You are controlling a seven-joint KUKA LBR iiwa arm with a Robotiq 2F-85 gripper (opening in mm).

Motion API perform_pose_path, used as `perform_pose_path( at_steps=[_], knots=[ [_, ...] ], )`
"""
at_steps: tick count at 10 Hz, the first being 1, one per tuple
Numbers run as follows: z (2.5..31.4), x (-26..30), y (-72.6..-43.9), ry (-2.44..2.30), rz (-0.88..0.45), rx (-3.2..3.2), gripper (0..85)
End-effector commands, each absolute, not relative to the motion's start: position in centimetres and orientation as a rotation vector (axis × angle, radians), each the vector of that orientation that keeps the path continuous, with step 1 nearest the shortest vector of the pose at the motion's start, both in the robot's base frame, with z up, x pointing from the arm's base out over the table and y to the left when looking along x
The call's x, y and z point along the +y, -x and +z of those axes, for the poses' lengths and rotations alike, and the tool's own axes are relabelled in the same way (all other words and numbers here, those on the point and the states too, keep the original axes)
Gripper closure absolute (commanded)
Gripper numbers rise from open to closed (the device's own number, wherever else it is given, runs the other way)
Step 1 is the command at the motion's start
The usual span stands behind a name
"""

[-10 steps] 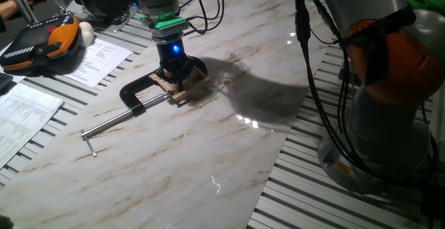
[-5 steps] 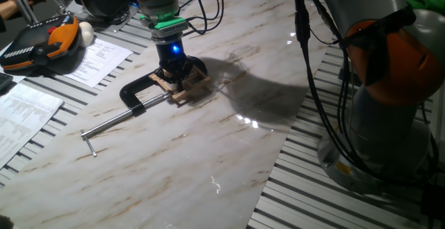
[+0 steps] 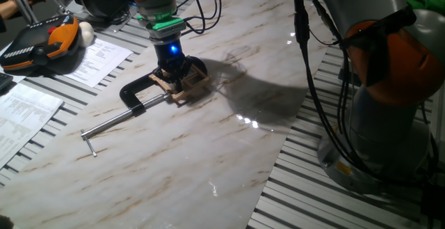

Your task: Open a sliding window

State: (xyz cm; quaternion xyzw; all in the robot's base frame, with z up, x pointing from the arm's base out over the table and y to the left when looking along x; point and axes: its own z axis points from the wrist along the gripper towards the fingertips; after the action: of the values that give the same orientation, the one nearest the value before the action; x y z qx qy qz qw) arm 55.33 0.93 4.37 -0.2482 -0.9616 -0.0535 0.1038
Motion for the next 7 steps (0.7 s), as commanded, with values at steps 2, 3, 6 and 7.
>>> perform_pose_path(
  at_steps=[2, 3, 6, 7],
  knots=[
    [4.23, 0.88, -55.55, 0.726, -0.151, -2.842, 85.0],
    [4.27, 0.84, -55.71, 0.721, -0.141, -2.846, 85.0],
    [4.23, 0.74, -56.10, 0.710, -0.125, -2.853, 85.0],
    [4.30, 0.72, -56.22, 0.705, -0.115, -2.857, 85.0]
  ],
)
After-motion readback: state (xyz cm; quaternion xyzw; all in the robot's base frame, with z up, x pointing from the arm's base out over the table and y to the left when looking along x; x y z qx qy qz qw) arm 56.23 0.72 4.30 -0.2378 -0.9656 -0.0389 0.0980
